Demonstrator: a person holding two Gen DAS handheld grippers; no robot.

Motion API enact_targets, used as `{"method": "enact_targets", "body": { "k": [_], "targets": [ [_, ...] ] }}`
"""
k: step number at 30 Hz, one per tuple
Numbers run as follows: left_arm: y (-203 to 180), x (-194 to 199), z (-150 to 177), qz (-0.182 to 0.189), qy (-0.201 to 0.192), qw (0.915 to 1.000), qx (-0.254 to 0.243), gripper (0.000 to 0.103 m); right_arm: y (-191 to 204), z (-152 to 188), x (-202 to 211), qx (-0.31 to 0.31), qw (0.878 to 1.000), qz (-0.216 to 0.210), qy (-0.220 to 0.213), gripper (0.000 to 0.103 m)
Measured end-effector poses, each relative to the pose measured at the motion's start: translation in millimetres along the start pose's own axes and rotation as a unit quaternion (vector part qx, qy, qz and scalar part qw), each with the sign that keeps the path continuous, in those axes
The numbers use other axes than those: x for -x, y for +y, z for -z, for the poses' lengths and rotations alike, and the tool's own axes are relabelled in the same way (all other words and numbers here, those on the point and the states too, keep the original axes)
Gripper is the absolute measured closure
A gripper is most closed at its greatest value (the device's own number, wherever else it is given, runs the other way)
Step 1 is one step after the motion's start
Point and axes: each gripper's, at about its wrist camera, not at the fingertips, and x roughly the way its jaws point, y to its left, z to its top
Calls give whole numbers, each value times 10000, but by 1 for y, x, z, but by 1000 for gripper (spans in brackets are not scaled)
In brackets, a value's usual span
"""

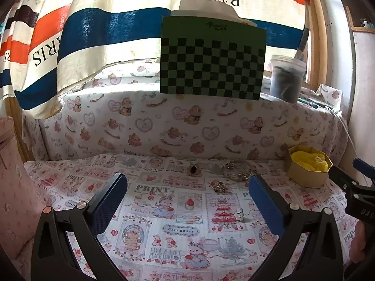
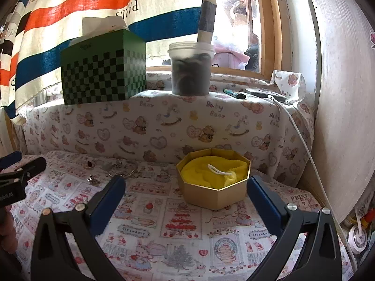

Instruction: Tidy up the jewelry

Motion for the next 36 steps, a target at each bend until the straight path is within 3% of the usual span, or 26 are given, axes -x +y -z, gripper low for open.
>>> {"method": "enact_targets", "body": {
  "k": [4, 7, 10, 11, 17, 21, 25, 27, 29, 34, 36],
  "targets": [
    [-8, 2, 1, 52, -20, 9997, -232, 0, 0, 0, -1, -2, 10000, 10, 21, 0],
    [-11, 5, 0, 380, -143, 9982, -434, 0, -2, 1, -3, -51, 10000, -6, 63, 0],
    [-18, 6, -8, 143, -173, 9974, -682, 0, -6, 1, -6, -145, 9998, -27, 168, 0],
    [-20, 7, -12, 222, -125, 9973, -683, 0, -7, 1, -8, -177, 9996, -38, 200, 0],
    [-34, 3, -50, 246, 569, 9966, -536, 0, -14, 1, -13, -370, 9986, -67, 376, 0],
    [-44, -31, -52, -448, 1477, 9844, -843, 2, -20, 1, -14, -499, 9980, 27, 378, 0],
    [-40, -56, -40, 67, 2406, 9699, -380, 28, -23, 1, -16, -578, 9975, 64, 413, 0],
    [-45, -59, -36, 271, 2527, 9665, -351, 44, -24, 1, -18, -596, 9970, 26, 491, 0],
    [-55, -64, -30, 374, 2608, 9636, -448, 47, -23, 1, -20, -570, 9968, 38, 553, 0],
    [-70, -85, -12, 318, 2955, 9534, -521, 76, -27, 1, -21, -643, 9962, 248, 541, 0],
    [-67, -93, -6, 337, 3042, 9512, -401, 78, -28, 1, -24, -655, 9957, 256, 604, 0]
  ]
}}
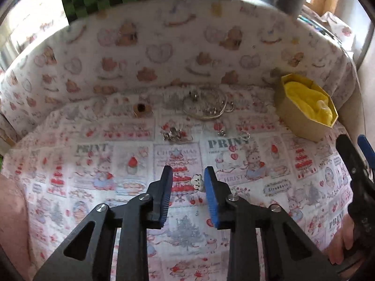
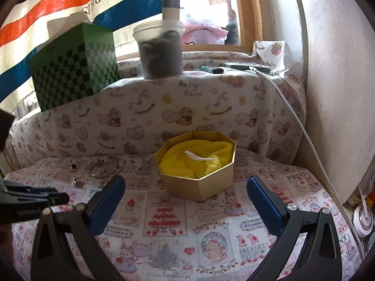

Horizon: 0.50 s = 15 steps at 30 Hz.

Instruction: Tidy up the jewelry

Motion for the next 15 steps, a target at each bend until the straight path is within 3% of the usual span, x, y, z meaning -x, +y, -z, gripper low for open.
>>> {"method": "enact_targets", "body": {
  "k": [4, 11, 14, 15],
  "targets": [
    [3, -8, -1, 109, 49, 9998, 142, 87, -2, 0, -4, -37, 9999, 17, 100, 0],
    [1, -12, 3, 456, 260, 9983, 252, 88, 1, 1, -4, 32, 9999, -40, 125, 0],
    [-1, -15, 5, 318, 271, 9989, 203, 89, 1, 1, -3, 37, 9999, -40, 100, 0],
    [-1, -16, 5, 246, 273, 9991, 191, 96, 1, 1, -3, 33, 9999, -43, 101, 0]
  ]
}}
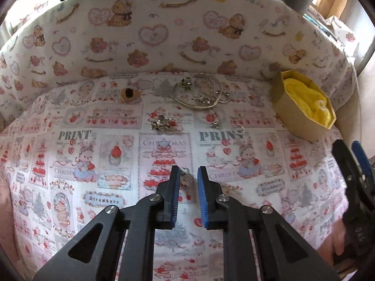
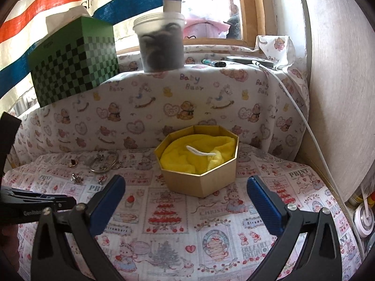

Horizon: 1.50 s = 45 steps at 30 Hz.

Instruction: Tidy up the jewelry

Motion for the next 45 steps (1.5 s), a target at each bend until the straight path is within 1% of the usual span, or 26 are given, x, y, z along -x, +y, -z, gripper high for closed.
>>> {"method": "enact_targets", "body": {
  "k": [5, 8, 11, 13, 14, 15, 16, 17, 18, 19, 20, 21, 22, 23, 24, 25, 27, 29, 32, 34, 35, 36, 38, 41, 42, 45],
  "targets": [
    [1, 2, -3, -1, -27, 10000, 19, 99, -1, 0, 0, 0, 10000, -39, 50, 0],
    [2, 11, -7, -38, -141, 9999, -59, 99, -1, 0, -1, 0, 10000, -66, 71, 0],
    [7, 22, -12, 34, -258, 9997, -36, 99, -1, 0, -1, 28, 9999, -118, 73, 0],
    [14, 30, -14, 137, -446, 9989, 42, 99, -1, -1, -1, 21, 9994, -320, 131, 2],
    [20, 35, -14, 221, -583, 9980, 91, 99, -2, -1, -1, 7, 9990, -421, 164, 9],
    [28, 41, -11, 396, -764, 9961, 180, 99, -2, -2, -2, -8, 9983, -541, 220, 15],
    [37, 44, -10, 592, -916, 9937, 276, 99, -2, -3, -2, -15, 9974, -660, 282, 18],
    [46, 44, -10, 701, -1005, 9918, 364, 99, -2, -4, -2, -22, 9961, -809, 356, 26],
    [53, 44, -9, 729, -1035, 9909, 452, 99, -2, -5, -2, -50, 9942, -981, 435, 32],
    [60, 44, -9, 747, -1066, 9902, 506, 99, -3, -7, -2, -110, 9921, -1143, 503, 34],
    [63, 44, -9, 737, -1126, 9897, 497, 99, -4, -9, -1, -187, 9898, -1295, 559, 38],
    [66, 44, -9, 639, -1198, 9895, 490, 99, -3, -11, 0, -235, 9881, -1396, 600, 44],
    [70, 43, -10, 504, -1265, 9893, 516, 99, -2, -14, 0, -251, 9861, -1502, 665, 47],
    [75, 42, -10, 457, -1301, 9890, 542, 99, 2, -18, 0, -201, 9841, -1593, 763, 56],
    [78, 42, -10, 491, -1307, 9887, 543, 99, 8, -23, 0, -135, 9825, -1659, 833, 62],
    [81, 42, -11, 552, -1319, 9881, 561, 99, 14, -27, 1, -15, 9814, -1694, 904, 65],
    [87, 45, -11, 555, -1384, 9868, 639, 99, 32, -35, 2, 312, 9792, -1704, 1057, 78],
    [93, 44, -10, 442, -1426, 9867, 645, 99, 49, -43, -1, 480, 9754, -1804, 1175, 80],
    [97, 37, -10, 118, -1391, 9882, 633, 99, 76, -52, -14, 633, 9698, -1888, 1411, 80],
    [105, 35, -11, -98, -1337, 9881, 749, 99, 102, -54, -28, 835, 9625, -1986, 1647, 80],
    [109, 32, -11, -145, -1265, 9883, 836, 99, 111, -54, -36, 888, 9599, -2000, 1750, 80],
    [113, 28, -11, -153, -1130, 9894, 899, 99, 121, -53, -45, 912, 9572, -2009, 1873, 80],
    [119, 20, -11, -130, -992, 9902, 971, 99, 141, -50, -60, 968, 9537, -1966, 2059, 80],
    [125, 17, -11, -352, -998, 9891, 1020, 99, 162, -44, -86, 1010, 9529, -1697, 2301, 80],
    [126, 17, -11, -388, -1009, 9887, 1041, 99, 166, -41, -94, 990, 9511, -1686, 2390, 80],
    [132, 19, -11, -323, -1022, 9877, 1141, 99, 177, -34, -109, 1043, 9487, -1635, 2498, 80]
  ]
}}
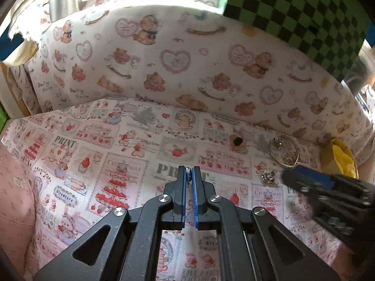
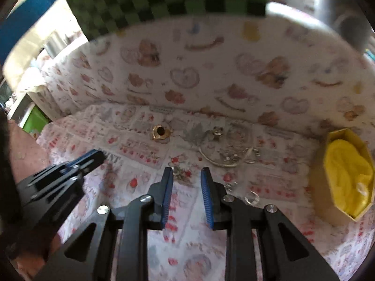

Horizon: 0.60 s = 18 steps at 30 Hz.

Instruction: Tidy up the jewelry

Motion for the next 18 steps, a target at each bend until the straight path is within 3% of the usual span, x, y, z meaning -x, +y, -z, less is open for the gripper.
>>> {"method": "enact_targets", "body": {
  "k": [6, 11, 18],
  "targets": [
    [11, 4, -3, -14, -7, 9999, 150, 99, 20, 4, -18, 271, 9991, 320, -54, 80],
    [12, 7, -6, 6, -69, 9997, 214, 99, 21, 4, -25, 149, 9988, 433, -172, 88],
    [5, 17, -6, -95, -201, 9997, 47, 99, 0, 26, 13, 20, 9994, 2, -359, 88]
  ]
}}
